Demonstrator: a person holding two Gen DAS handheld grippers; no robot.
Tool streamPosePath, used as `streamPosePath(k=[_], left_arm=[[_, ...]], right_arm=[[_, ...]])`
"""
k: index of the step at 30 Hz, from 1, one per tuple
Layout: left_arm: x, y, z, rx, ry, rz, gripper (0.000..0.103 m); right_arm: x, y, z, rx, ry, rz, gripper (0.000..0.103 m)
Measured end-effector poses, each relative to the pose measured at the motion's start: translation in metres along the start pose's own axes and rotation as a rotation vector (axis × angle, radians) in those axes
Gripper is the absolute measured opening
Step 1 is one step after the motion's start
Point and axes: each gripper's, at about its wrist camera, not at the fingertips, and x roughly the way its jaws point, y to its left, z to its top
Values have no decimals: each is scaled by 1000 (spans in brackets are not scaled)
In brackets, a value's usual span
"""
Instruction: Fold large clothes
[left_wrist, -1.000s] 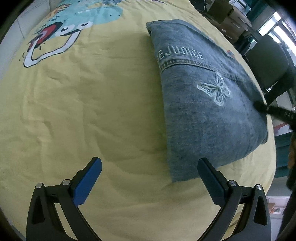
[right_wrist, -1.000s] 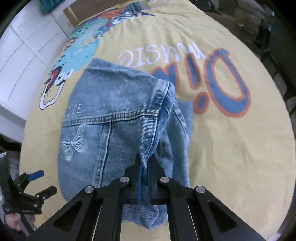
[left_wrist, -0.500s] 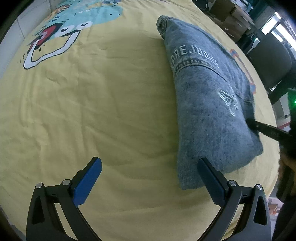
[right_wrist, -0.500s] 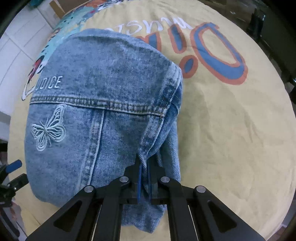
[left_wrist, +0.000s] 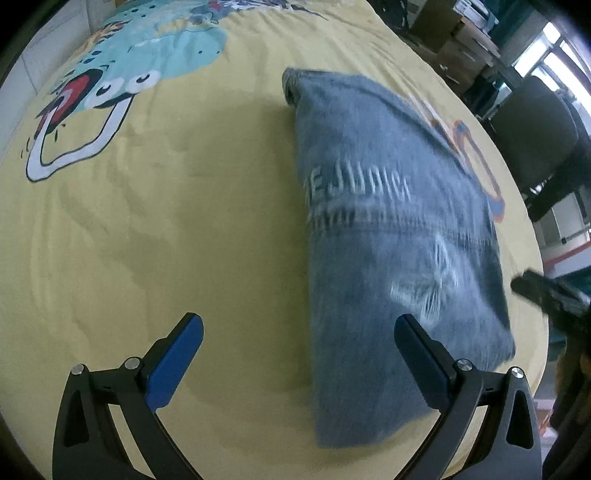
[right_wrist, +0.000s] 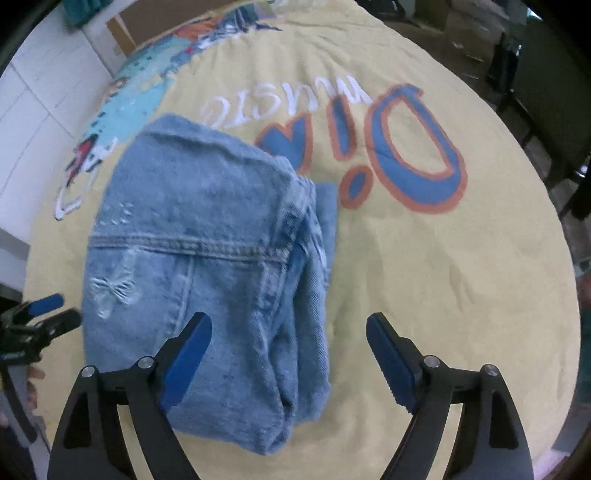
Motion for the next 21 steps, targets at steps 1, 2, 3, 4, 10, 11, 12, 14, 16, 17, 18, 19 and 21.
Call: streamPosePath(k=[1, 2, 3, 4, 10, 11, 12, 14, 16, 17, 18, 19, 21], left_arm=[[3, -1, 6, -12, 3, -8, 102], [7, 0, 10, -24, 10, -15, 102], [10, 1, 14, -32, 18, -27, 102], [15, 0, 17, -39, 34, -41, 102], [42, -2, 27, -80, 86, -113, 102], [45, -1, 26, -82, 90, -114, 102], [49, -1, 27, -80, 93, -109, 102], [56, -2, 26, -76, 92, -98, 102], [61, 1, 26, -93, 93, -109, 102], [64, 2, 26, -99, 94, -114, 103], [65, 3, 26, -100, 93, -123, 103], [66, 4, 26, -92, 92, -127, 103], [66, 3, 23, -71, 82, -131, 103]], right_arm=[[3, 1, 2, -3, 7, 11, 91], [7, 2, 3, -8, 16, 17, 93], [13, 6, 6, -12, 26, 21, 93], [19, 6, 6, -13, 36, 21, 93], [57, -1, 2, 31, 95, 62, 93], [60, -2, 0, 40, 99, 73, 93], [64, -5, -1, 52, 103, 89, 93], [69, -9, -4, 73, 105, 110, 93], [75, -14, -5, 94, 105, 134, 94], [78, -15, -5, 98, 104, 140, 98], [81, -16, -5, 100, 106, 148, 102], [85, -15, -5, 96, 111, 158, 102], [88, -13, -5, 85, 113, 164, 103]])
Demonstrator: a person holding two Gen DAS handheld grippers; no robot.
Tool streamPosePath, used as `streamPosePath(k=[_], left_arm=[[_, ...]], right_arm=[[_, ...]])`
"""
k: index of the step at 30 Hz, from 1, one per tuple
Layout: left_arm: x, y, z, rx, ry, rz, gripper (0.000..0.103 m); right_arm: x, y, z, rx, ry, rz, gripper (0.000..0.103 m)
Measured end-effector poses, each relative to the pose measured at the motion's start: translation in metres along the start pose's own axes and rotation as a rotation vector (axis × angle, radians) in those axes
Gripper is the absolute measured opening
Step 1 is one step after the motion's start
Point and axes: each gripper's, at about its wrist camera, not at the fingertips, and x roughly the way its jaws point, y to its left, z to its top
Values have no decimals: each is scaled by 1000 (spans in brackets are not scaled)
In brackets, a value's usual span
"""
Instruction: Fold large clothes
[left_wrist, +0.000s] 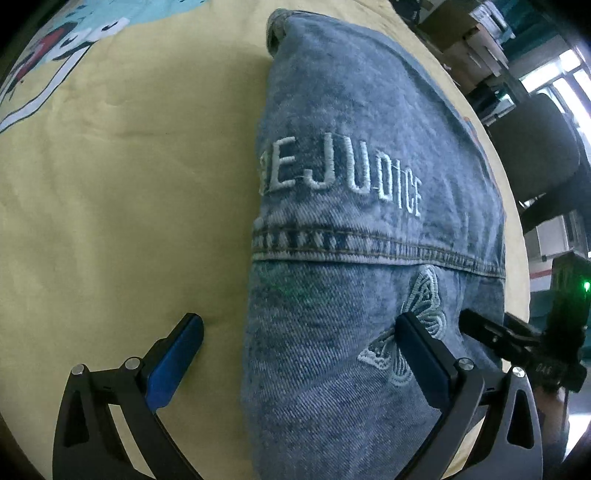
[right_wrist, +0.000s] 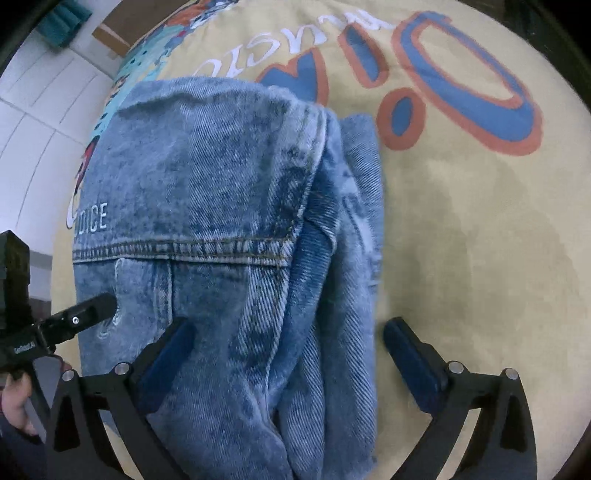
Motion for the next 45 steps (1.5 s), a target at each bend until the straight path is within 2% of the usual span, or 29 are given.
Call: streamPosePath(k=[2, 4, 7, 8, 9, 10, 13, 15, 17, 21, 24, 28, 32, 36, 40, 42, 43, 45], left_arm=[[0, -2, 4, 12, 1, -7, 103], [3, -4, 7, 20, 2, -18, 103], [8, -6, 12, 20, 14, -40, 100], [9, -3, 8, 20, 19, -62, 93], [9, 0, 6, 15, 24, -85, 88], [8, -1, 7, 15, 27, -112, 72], [3, -5, 7, 49, 21, -106, 66], [1, -6, 11, 44, 38, -129, 54], [-12, -10, 16, 71, 41, -134, 38], [-46, -25, 16, 176, -12, -86, 34], [-75, -19, 10, 180, -55, -96, 33], [-115, 1, -1, 189, -120, -74, 33], [-137, 36, -16, 162, -151, -49, 33], [-123, 62, -37, 126, -131, -25, 33], [-92, 88, -55, 65, -59, -19, 35], [-80, 93, -62, 54, -50, -9, 39], [-77, 93, -65, 55, -58, -2, 44], [-79, 90, -67, 67, -88, 27, 52]], right_arm=[[1, 2, 3, -5, 3, 2, 101], [1, 8, 5, -15, 1, 14, 93], [1, 16, 7, -9, 10, 25, 73], [0, 17, 8, -11, 12, 31, 63], [1, 20, 9, -16, 16, 33, 59], [1, 22, 10, -23, 21, 32, 56], [-1, 26, 13, -11, 22, 31, 38], [-3, 36, 13, -26, 26, -9, 28], [-11, 50, 16, -51, 14, -46, 25], [-30, 78, 19, -99, -15, -73, 22], [-45, 89, 17, -106, -53, -45, 22], [-59, 132, 14, -168, -90, -25, 22], [-73, 151, 20, -218, -90, 0, 22], [-65, 152, 16, -246, -53, -22, 22], [-28, 142, 2, -230, 6, -61, 23], [-11, 143, -1, -229, 20, -85, 24], [-6, 140, -4, -228, 14, -95, 25], [-7, 138, -4, -223, 1, -98, 32]])
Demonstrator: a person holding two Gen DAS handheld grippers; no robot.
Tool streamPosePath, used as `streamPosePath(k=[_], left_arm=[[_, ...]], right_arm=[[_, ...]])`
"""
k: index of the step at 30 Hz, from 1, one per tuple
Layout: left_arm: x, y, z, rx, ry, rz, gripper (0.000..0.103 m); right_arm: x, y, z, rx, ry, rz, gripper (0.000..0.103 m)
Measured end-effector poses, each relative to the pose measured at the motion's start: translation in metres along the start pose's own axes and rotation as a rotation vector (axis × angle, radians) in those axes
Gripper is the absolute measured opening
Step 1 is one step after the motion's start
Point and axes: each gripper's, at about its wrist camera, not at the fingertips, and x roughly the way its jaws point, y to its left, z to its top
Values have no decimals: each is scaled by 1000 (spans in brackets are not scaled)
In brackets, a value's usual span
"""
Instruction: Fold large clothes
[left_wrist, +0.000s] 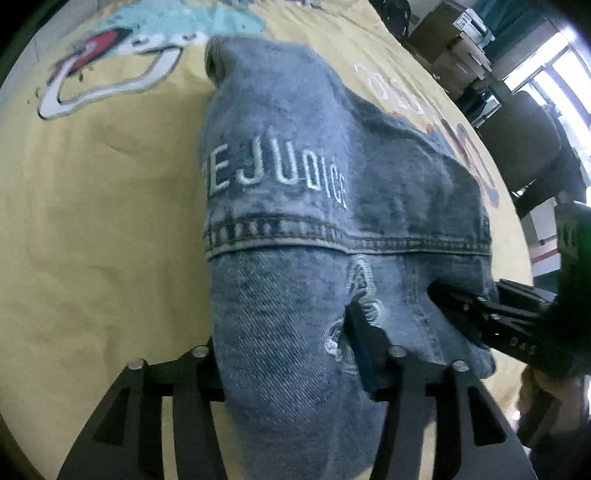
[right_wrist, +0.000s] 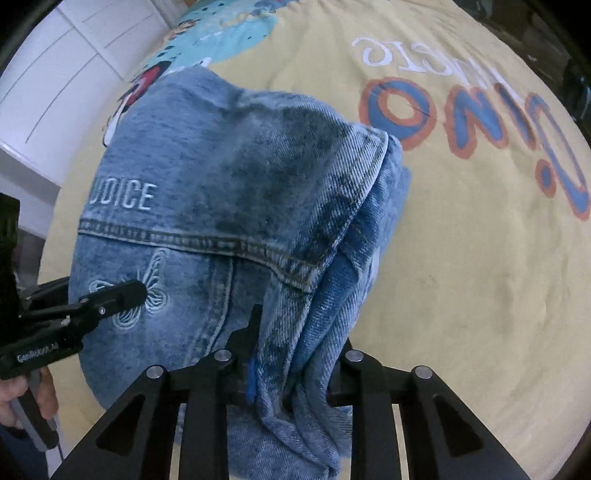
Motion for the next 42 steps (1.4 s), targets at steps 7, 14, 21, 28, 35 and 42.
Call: streamPosePath(k=[7, 14, 21, 28, 35, 42], left_arm=[[-16, -11, -8, -1, -38, 97, 80], [-31, -7, -44, -3, -99, 170, 102], [-31, 6, -64, 49, -145, 227, 103], [-44, -1, -70, -25, -186, 231, 102], [-101, -37, -78, 2, -255, 289, 102], [-153, -68, -106, 25, -298, 311, 102]], right_arm=[[-13, -4, -11, -15, -47, -51, 72], [-41, -11, -55, -48, -129, -94, 84], [-37, -25, -84, -97, -199, -204, 102], [-42, -34, -93, -20, -237, -177, 102], [-116, -13, -99, -49, -318, -166, 102], [-189, -2, -126, -60, -404, -223, 102]])
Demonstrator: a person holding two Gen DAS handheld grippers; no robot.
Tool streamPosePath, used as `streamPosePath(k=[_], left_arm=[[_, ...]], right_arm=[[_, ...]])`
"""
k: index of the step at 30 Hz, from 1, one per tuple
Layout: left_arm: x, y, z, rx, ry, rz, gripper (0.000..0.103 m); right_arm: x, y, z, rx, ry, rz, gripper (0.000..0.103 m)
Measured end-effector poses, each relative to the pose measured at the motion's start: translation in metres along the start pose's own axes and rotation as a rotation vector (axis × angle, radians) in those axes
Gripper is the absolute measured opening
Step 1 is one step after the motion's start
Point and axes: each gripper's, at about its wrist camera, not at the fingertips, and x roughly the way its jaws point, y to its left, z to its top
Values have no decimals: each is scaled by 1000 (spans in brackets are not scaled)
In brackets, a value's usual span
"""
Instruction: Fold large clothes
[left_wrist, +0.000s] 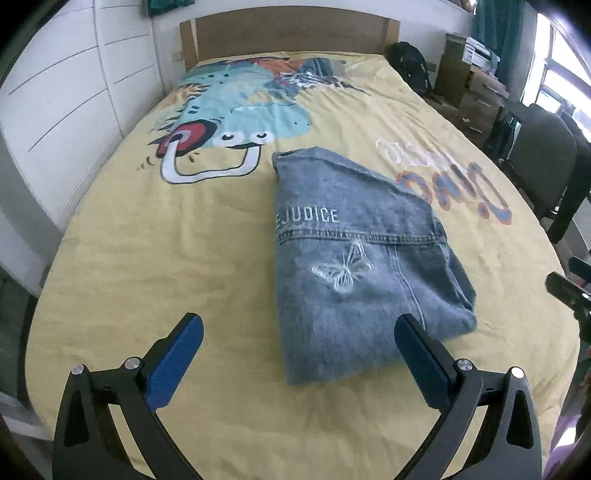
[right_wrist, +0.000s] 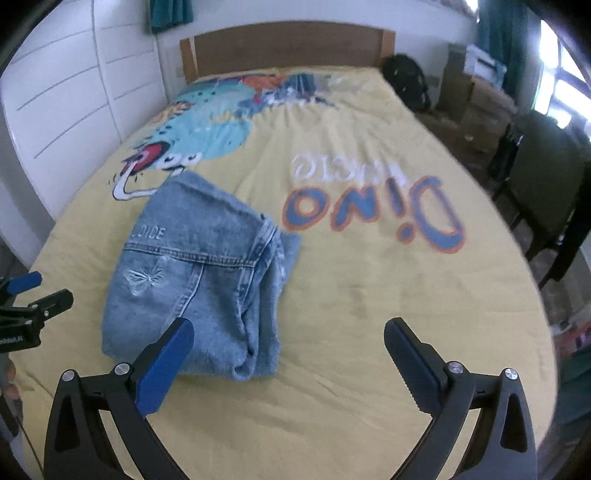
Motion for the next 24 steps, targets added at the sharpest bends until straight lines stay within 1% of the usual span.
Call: streamPosePath(k=[3, 5, 8, 9, 13, 24], left_arm=[[-14, 5, -12, -18, 0, 10, 102], [-17, 9, -20, -31, 14, 22, 102], [-16, 12, -32, -28, 26, 75, 102], [-16, 13, -35, -30, 29, 83, 102], [-12, 17, -43, -47, 49, 76, 102], [-10, 19, -48, -51, 66, 86, 102]], right_arm=[[-22, -4, -13, 5, -8, -17, 102], [-28, -8, -21, 13, -1, -32, 102], [-37, -14, -35, 35, 17, -42, 102], [-39, -16, -38, 41, 20, -46, 102], [-43, -21, -49, 49, 36, -57, 102], [-38, -24, -54, 51, 67, -59, 102]])
